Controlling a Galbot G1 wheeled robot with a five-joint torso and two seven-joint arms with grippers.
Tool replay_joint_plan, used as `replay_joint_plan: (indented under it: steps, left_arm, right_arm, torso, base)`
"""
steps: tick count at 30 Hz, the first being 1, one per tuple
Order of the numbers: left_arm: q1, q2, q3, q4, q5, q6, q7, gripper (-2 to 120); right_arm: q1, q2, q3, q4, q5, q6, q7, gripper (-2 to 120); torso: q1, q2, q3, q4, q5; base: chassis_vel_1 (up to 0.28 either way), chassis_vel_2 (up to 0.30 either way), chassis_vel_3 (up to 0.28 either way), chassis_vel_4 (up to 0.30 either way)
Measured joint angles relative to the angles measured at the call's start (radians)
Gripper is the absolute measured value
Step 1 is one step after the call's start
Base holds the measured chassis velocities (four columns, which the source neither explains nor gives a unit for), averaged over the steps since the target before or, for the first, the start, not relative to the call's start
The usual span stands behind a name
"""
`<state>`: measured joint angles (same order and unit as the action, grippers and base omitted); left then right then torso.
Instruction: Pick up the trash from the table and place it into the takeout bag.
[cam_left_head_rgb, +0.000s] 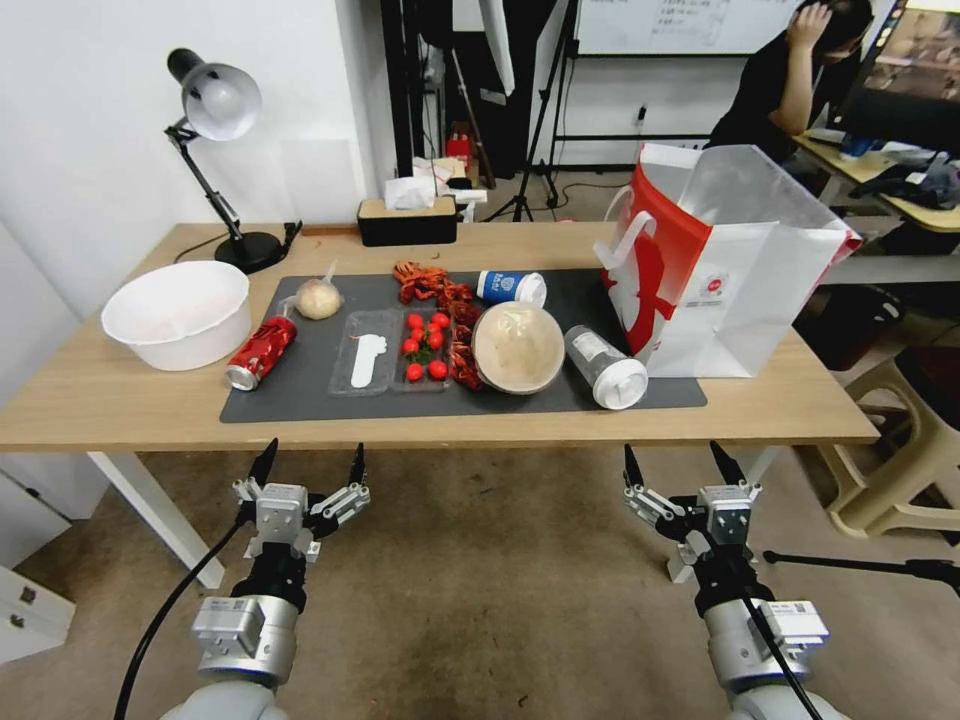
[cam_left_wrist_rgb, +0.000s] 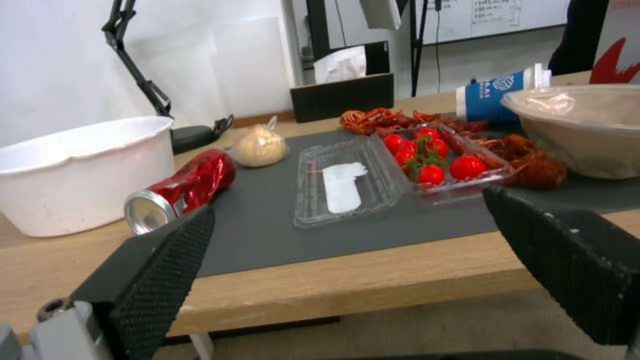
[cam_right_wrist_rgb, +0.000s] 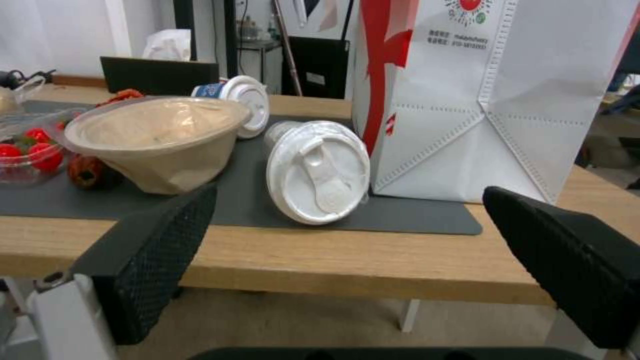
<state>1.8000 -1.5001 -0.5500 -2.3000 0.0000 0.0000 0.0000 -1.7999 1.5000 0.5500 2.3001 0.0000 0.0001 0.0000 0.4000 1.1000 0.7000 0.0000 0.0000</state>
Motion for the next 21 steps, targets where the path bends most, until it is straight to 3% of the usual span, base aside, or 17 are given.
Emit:
replay_joint_plan:
  steps: [18,21]
  left_arm:
    - [0.003,-0.001,0.0,-0.007,-0.015,0.001,-0.013,100]
    - [0.029,-0.012,0.001,-0.087,-0.123,0.017,-0.109,100]
  right_arm:
    - [-0.007,-0.006,-0.006,0.001,0.009,-0.022,-0.023,100]
    - [-0.04,-0.032,-0.046,0.017,0.043,-0.109,-0.124,100]
  torso:
    - [0.0,0.0,0.0,-0.0002,0.0]
    - [0.0,0.0,0.0,0.0,0.0006]
  base:
    - [0.0,0.0,0.0,0.0]
    - [0.0,0.0,0.0,0.0]
